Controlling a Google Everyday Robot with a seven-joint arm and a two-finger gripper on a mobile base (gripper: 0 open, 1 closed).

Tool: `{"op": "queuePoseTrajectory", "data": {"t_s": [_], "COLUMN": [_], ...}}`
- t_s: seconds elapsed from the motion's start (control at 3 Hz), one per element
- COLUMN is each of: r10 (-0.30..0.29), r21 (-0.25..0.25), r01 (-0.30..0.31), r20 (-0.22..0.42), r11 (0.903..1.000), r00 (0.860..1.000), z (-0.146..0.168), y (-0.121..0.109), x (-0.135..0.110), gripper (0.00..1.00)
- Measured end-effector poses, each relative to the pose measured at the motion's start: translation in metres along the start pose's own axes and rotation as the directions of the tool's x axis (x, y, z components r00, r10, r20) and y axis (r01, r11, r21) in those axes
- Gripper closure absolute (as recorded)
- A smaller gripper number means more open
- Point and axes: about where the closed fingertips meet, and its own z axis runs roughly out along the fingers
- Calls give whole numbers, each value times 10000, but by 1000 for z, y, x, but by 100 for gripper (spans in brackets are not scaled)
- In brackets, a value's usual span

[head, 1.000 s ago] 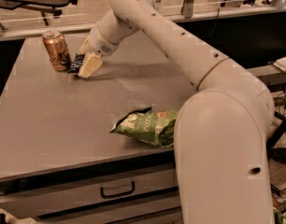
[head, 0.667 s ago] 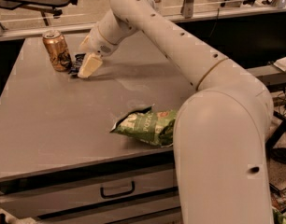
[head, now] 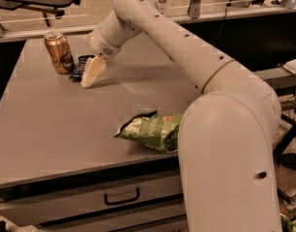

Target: Move rxbar blueberry near orange can

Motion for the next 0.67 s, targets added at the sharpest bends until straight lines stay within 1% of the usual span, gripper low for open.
{"op": "queuePoseTrajectory", "data": {"t_s": [0.33,0.67], "r10": [67,402], "r21": [170,1019], "r01": [-67,-393], "r20": [-16,-76], "r11": [9998,9940], "r00": [10000,9992], "z": [-6,-39], "y": [-2,-12], "x": [2,12], "gripper": [0,0]}}
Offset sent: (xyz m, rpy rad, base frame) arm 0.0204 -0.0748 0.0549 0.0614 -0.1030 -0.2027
